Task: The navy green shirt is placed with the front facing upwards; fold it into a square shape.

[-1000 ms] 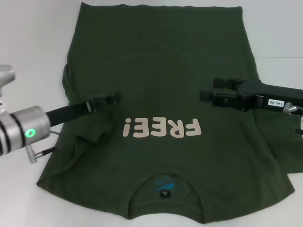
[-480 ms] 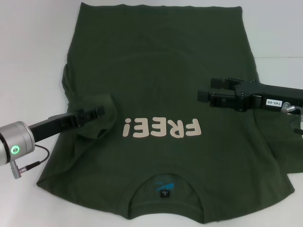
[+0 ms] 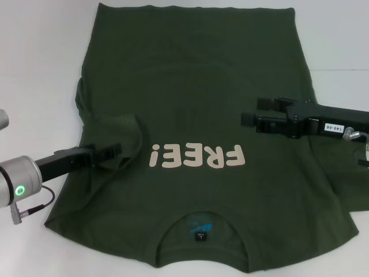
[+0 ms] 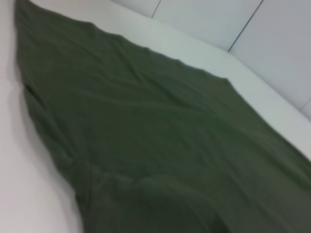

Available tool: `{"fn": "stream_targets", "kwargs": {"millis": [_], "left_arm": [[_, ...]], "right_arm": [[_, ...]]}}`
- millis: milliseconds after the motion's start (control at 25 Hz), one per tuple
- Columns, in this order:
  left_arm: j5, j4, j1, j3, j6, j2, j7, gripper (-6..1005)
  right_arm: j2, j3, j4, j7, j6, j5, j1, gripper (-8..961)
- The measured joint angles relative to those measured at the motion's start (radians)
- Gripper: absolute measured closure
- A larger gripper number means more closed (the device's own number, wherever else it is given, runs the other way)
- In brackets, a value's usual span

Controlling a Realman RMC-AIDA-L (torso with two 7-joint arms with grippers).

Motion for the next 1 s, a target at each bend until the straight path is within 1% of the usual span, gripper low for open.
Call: {"fn": "stream_targets", "kwargs": {"millis": [200,480,760,1000], "left_arm": [[0.012,-0.001,-0.001,0.014,-0.018,-0.001,0.0,161],[0.024,-0.001,-0.001,0.029,0.003,0.001,0.0,160],[0.083,0.003,-0.006,0.031,0.073,0.003,-0.007,159],[0.087,0.018,-0.012,0.031,0.191,0.005,-0.007,160]], "right_arm": [[0.0,0.001,0.001,0.0,-0.001,0.0,0.0,59],[0.0,0.004,0.0,0.001,-0.001,0.001,0.0,59],[0.0,0.005,-0.001,0.002,-0.001,0.002,0.0,59],[0.0,0.006,-0.001,0.003,-0.001,0.002,0.0,59]]}}
